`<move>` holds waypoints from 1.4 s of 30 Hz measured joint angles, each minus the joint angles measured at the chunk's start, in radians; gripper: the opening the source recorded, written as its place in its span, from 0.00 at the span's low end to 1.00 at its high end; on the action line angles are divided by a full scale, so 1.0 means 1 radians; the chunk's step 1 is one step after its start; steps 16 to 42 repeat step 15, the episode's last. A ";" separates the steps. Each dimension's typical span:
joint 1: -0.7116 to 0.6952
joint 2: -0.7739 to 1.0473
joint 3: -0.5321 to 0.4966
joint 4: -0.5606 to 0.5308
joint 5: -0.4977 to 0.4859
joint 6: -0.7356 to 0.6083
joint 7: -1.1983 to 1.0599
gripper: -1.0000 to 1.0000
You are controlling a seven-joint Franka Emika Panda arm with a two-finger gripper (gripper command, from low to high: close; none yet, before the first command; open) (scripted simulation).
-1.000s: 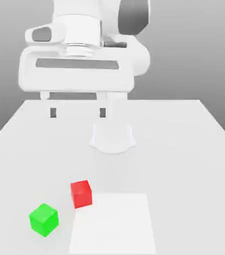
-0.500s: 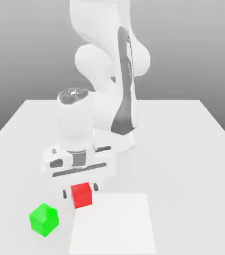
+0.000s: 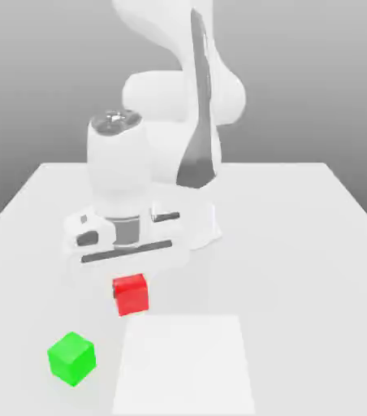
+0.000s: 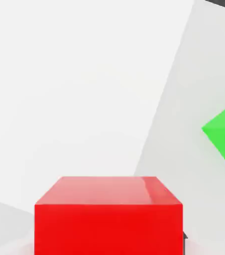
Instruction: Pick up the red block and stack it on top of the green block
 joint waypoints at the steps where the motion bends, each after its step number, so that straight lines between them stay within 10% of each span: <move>1: -0.011 0.010 -0.005 0.033 0.003 -0.023 0.035 0.00; 12: -0.085 0.260 0.007 0.268 0.140 -0.013 0.197 0.00; 13: -0.090 0.280 0.013 0.270 0.149 0.006 0.190 1.00; 42: -0.090 0.280 0.013 0.270 0.149 0.006 0.191 1.00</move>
